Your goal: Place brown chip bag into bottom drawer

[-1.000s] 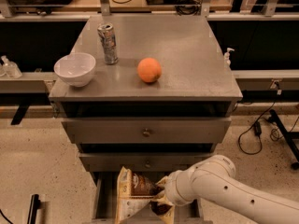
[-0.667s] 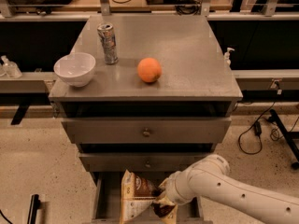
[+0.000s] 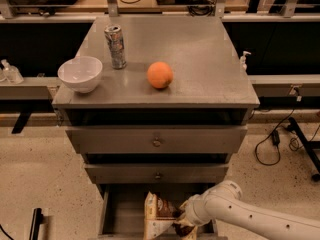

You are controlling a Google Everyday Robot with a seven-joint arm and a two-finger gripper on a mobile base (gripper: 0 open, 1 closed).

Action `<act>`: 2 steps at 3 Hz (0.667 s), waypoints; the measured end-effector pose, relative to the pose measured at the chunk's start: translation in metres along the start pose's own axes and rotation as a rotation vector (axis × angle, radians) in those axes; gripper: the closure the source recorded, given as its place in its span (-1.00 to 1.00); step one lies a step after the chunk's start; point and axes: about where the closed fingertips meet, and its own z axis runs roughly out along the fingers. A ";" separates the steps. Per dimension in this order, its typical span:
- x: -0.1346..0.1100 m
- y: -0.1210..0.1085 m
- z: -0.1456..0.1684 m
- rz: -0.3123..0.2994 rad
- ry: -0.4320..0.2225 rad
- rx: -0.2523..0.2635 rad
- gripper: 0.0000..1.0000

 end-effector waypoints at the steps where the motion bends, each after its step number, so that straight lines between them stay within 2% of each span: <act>1: -0.017 0.018 0.026 -0.018 -0.034 -0.025 1.00; 2: -0.029 0.038 0.041 -0.013 -0.016 -0.055 0.68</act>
Offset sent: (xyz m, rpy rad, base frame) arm 0.0668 -0.0337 -0.0682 -0.0089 -0.1054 -0.0219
